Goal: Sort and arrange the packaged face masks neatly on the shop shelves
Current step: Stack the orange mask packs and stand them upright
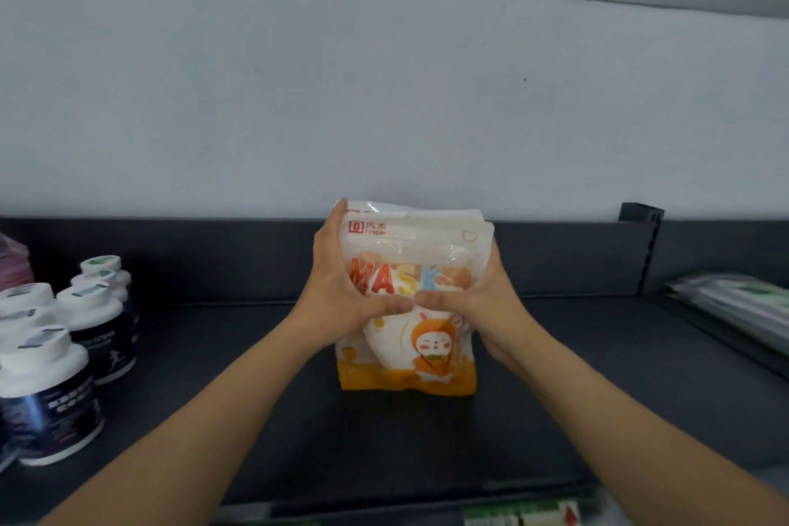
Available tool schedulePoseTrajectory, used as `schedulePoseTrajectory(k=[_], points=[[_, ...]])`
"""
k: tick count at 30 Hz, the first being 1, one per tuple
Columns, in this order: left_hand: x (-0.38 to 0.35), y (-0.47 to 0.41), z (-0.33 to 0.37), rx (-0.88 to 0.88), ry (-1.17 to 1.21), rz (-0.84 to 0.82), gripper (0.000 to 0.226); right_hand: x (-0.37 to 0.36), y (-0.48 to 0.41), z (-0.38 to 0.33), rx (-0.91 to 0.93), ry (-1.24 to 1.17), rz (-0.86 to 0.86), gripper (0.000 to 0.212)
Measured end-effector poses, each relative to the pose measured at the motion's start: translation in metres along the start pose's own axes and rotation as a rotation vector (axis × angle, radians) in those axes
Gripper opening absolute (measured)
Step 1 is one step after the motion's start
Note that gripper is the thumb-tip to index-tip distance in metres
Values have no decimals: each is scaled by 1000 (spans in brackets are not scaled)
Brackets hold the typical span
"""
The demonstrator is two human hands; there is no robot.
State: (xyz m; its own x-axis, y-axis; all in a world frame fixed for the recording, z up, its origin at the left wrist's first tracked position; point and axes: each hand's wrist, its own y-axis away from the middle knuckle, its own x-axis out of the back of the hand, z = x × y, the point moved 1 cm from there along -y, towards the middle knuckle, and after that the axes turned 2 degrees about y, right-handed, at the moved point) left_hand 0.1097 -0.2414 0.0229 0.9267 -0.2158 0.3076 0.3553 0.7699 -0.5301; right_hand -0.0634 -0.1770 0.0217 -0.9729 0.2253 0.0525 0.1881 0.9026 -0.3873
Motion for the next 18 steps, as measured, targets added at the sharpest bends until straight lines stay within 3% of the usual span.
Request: schedulePoseTrajectory(k=[5,9,12,15,18], points=[[-19,-29,27,72,61,44,128,23,-25,-39,-50,20,63,80],[-44,-57,31,414,291,-59,111,52,-43,-55,-308,-17,7,45],[-66,-59,23,670,260,-150,113,66,-46,-33,-582,20,0,21],[-79,-53,12,872,100,-145,110,69,-55,-3,-770,139,-11,30],[-83,-59,-4,891,181,-46,105,68,-67,9,-838,222,-18,40]])
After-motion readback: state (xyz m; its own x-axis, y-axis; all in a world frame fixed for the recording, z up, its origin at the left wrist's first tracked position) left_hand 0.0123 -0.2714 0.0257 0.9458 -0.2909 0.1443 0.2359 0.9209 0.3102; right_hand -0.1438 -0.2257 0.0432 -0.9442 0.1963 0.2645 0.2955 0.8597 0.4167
